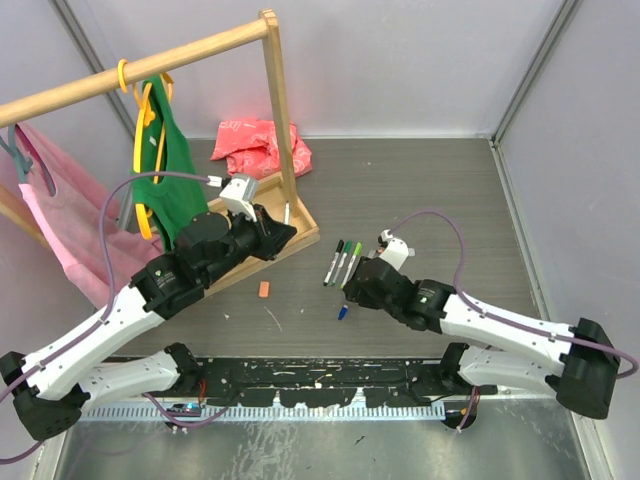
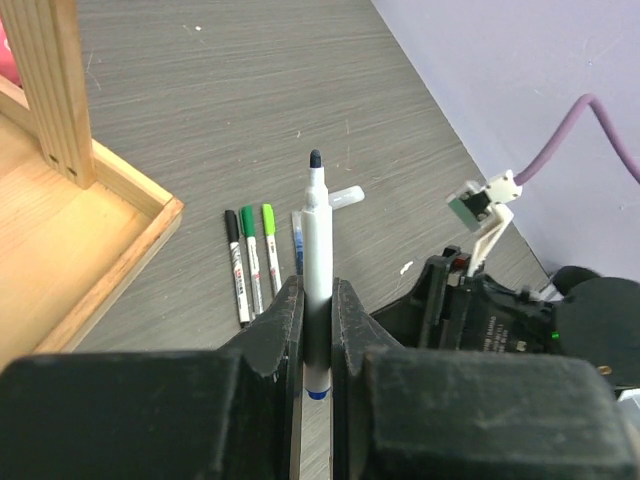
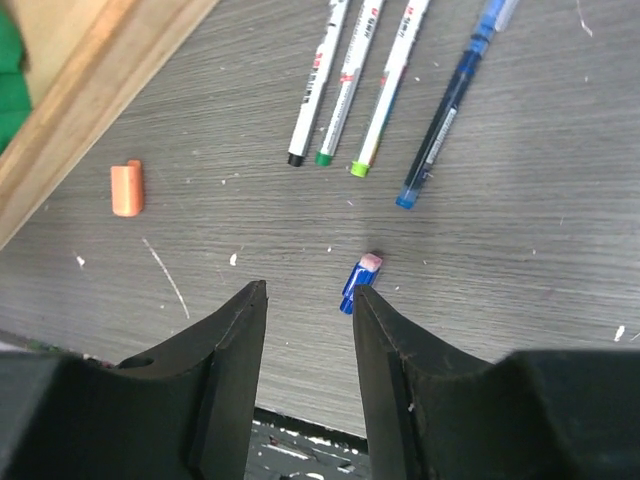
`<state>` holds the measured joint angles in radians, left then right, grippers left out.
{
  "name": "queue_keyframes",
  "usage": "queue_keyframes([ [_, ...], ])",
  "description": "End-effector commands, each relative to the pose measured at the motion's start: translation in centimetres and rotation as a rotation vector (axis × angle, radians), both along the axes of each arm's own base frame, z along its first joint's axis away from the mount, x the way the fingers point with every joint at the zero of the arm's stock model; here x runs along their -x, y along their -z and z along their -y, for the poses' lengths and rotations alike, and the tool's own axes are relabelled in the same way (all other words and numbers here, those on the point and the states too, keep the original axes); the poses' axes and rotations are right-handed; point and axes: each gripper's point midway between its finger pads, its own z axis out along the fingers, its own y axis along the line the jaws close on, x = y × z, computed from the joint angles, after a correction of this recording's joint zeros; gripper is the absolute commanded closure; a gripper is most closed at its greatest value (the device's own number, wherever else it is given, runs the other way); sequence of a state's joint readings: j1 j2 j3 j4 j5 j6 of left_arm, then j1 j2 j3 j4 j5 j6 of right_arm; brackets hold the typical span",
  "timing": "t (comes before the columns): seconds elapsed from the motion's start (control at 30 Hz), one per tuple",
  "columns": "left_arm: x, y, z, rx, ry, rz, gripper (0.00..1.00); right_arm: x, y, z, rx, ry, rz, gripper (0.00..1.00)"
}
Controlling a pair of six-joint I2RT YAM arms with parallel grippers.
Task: Insert the pens into the pen caps
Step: Insert the pen cap onto the pen.
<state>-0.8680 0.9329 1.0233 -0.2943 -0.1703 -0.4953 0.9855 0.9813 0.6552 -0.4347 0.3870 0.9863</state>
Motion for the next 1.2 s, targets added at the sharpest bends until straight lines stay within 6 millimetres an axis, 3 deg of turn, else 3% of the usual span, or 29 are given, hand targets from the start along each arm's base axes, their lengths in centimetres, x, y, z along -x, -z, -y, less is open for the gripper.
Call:
queue_keyframes([
  [0.0,-0.1,-1.0,-0.6,0.036,-0.024,0.013,1.00,-1.1,0.6,-0.8,-0.042,0.153,-0.036,0.54],
  [0.37,0.6,-0.5,-1.2,0.064,-0.031,-0.001,1.00,-1.3,5.3,-1.5,0.174,0.281,-0.196,0.53],
  [0.63,0.8,-0.4,-1.5,0.067,-0.033,0.001,1.00,-1.0,7.1,-2.6,0.223,0.282,-0.243,0.53],
  [1.17,0.8,0.0,-1.5,0.069,-0.033,-0.008,1.00,0.2,9.6,-2.9,0.274,0.269,-0.323,0.56],
])
